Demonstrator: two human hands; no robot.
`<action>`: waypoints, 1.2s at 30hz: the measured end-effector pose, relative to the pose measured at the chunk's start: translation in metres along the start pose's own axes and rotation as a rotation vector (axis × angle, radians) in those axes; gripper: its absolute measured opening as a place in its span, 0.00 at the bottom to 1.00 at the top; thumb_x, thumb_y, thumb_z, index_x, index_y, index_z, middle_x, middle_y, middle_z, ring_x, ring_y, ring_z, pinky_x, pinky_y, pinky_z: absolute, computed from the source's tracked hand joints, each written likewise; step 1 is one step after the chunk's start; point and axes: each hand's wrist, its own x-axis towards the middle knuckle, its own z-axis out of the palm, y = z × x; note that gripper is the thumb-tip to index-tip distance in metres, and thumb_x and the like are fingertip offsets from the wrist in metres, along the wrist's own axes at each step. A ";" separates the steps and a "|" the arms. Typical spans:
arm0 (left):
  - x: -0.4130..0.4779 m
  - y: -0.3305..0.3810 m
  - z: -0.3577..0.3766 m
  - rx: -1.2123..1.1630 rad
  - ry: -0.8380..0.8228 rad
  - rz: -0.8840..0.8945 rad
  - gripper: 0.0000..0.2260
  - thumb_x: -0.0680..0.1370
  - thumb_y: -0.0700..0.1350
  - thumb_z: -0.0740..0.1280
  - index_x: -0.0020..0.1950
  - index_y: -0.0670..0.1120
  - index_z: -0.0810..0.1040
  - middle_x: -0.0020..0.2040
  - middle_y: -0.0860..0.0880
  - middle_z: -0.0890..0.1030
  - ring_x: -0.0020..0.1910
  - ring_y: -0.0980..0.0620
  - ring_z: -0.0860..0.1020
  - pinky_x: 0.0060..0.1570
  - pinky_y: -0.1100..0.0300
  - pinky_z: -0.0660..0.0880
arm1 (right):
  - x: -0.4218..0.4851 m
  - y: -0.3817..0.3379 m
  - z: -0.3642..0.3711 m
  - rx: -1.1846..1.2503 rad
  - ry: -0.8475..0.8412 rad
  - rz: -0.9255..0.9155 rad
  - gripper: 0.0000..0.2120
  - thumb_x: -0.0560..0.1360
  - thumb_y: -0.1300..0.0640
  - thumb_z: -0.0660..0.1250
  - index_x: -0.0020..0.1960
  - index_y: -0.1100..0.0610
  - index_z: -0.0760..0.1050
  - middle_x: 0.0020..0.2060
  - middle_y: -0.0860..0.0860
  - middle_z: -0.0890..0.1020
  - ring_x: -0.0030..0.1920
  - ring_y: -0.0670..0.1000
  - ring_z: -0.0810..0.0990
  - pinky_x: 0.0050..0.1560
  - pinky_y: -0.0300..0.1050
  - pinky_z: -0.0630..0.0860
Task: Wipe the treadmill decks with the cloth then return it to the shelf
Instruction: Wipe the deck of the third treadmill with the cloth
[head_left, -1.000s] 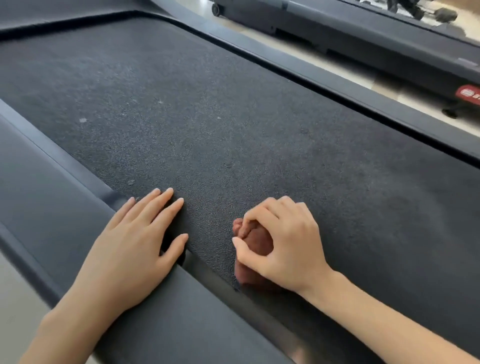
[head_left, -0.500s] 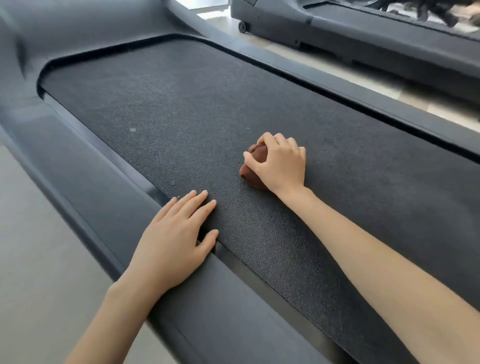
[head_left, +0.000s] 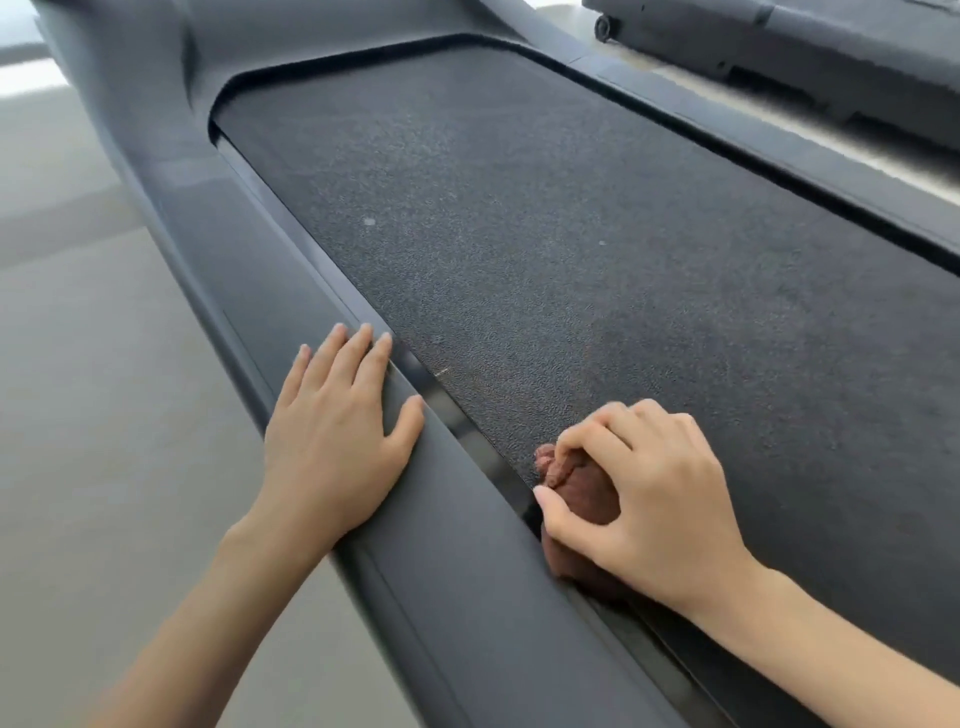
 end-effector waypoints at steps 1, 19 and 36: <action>-0.001 0.002 0.001 0.015 0.005 -0.012 0.32 0.74 0.59 0.47 0.75 0.46 0.59 0.75 0.49 0.60 0.75 0.52 0.52 0.73 0.55 0.44 | 0.014 -0.002 0.009 -0.004 0.001 0.004 0.16 0.67 0.40 0.64 0.41 0.52 0.78 0.37 0.49 0.78 0.40 0.55 0.76 0.43 0.50 0.71; 0.002 -0.005 -0.002 0.051 -0.046 0.003 0.23 0.80 0.53 0.56 0.74 0.50 0.60 0.75 0.54 0.58 0.75 0.56 0.52 0.74 0.58 0.46 | 0.110 0.012 0.065 0.030 -0.044 -0.050 0.21 0.71 0.37 0.61 0.51 0.53 0.74 0.47 0.53 0.78 0.51 0.58 0.74 0.51 0.53 0.65; 0.054 -0.027 -0.001 0.058 -0.071 0.062 0.24 0.79 0.52 0.58 0.74 0.46 0.61 0.75 0.50 0.60 0.75 0.54 0.54 0.73 0.58 0.47 | 0.063 0.020 0.034 0.057 -0.012 -0.072 0.14 0.69 0.41 0.63 0.40 0.52 0.76 0.36 0.51 0.77 0.40 0.57 0.75 0.43 0.53 0.71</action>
